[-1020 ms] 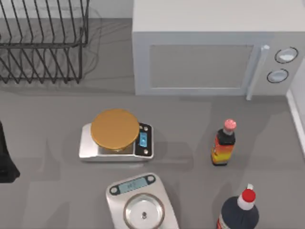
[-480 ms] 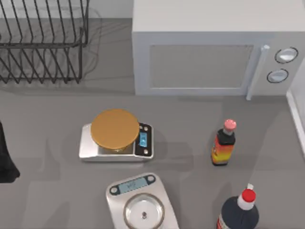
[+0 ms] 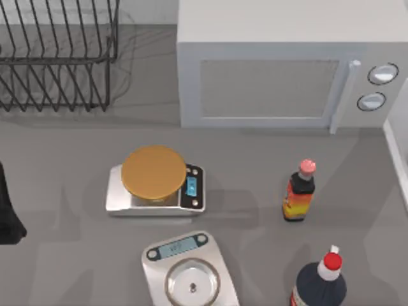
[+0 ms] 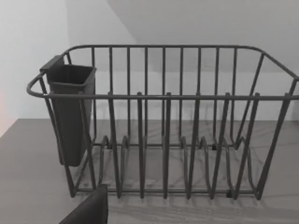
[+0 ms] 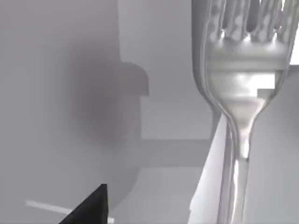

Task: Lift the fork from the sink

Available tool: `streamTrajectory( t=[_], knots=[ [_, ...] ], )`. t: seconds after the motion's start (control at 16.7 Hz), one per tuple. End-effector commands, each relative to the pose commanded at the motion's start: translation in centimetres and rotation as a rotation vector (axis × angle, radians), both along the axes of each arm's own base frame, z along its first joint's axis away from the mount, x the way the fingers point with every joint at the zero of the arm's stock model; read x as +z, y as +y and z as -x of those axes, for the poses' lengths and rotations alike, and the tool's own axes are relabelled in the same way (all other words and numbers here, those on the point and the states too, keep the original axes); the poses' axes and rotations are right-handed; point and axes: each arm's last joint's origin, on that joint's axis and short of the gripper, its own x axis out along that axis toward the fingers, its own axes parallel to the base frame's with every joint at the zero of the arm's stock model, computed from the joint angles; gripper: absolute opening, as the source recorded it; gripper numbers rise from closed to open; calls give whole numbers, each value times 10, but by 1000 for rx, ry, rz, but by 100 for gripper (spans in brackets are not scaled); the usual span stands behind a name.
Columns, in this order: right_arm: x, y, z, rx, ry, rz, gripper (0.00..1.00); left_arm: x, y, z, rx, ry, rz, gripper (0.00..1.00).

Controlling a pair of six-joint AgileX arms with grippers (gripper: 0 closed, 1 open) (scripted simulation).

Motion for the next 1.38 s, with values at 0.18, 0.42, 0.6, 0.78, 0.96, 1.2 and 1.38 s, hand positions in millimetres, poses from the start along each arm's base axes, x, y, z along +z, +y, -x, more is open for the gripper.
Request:
streamTrajectory(
  t=[0.18,0.42,0.6,0.78,0.96,1.2,1.38],
  knots=[
    [-35,1,6,-1,13,-4,100,0,0,0,0,0,0,100],
    [-40,1,7,-2,17,-5,100,0,0,0,0,0,0,100],
    [-40,1,7,-2,17,-5,85,0,0,0,0,0,0,100],
    [-40,1,7,-2,17,-5,62,0,0,0,0,0,0,100],
    [-40,1,7,-2,17,-5,40,0,0,0,0,0,0,100],
    [-40,1,7,-2,17,-5,10,0,0,0,0,0,0,100],
    [-40,1,7,-2,17,-5,0,0,0,0,0,0,0,100]
  ],
)
